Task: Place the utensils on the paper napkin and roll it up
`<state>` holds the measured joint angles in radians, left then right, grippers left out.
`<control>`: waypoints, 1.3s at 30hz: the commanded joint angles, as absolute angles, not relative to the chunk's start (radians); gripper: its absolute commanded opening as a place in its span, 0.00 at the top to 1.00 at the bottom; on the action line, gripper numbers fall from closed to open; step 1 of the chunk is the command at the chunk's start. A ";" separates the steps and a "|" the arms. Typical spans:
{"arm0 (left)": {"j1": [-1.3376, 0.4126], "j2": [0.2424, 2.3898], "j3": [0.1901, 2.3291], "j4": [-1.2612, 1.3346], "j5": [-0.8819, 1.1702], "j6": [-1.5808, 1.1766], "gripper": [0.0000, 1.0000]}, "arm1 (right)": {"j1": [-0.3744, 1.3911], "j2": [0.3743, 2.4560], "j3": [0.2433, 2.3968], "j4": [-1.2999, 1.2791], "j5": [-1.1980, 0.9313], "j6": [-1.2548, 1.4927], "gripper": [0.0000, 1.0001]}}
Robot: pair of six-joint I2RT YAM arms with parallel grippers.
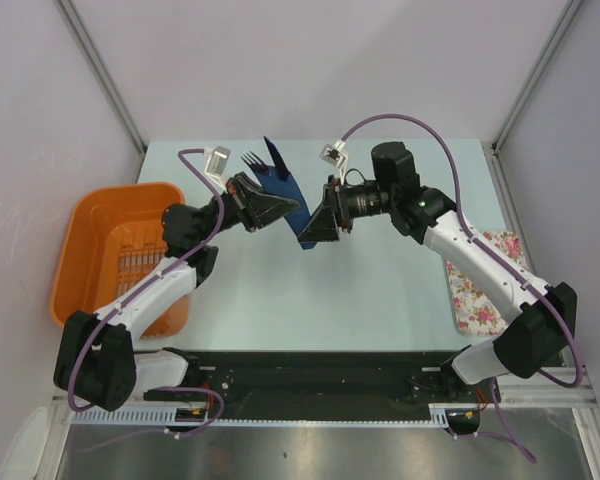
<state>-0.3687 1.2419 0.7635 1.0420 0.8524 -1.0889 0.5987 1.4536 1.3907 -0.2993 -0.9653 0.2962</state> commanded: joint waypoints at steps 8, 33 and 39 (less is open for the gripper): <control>-0.364 1.209 0.782 1.131 0.828 -1.060 1.00 | 0.564 1.480 1.557 -0.420 -0.888 0.212 0.26; -0.373 1.230 0.779 1.181 0.824 -1.091 1.00 | 0.631 1.526 1.565 -0.360 -0.907 0.218 0.64; -0.371 1.239 0.781 1.193 0.828 -1.101 1.00 | 0.594 1.519 1.585 -0.431 -0.850 0.184 0.29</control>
<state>-0.3691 1.2419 0.7624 1.1030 0.8341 -1.0985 0.6178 1.5288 1.5360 -0.3958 -0.8906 0.2092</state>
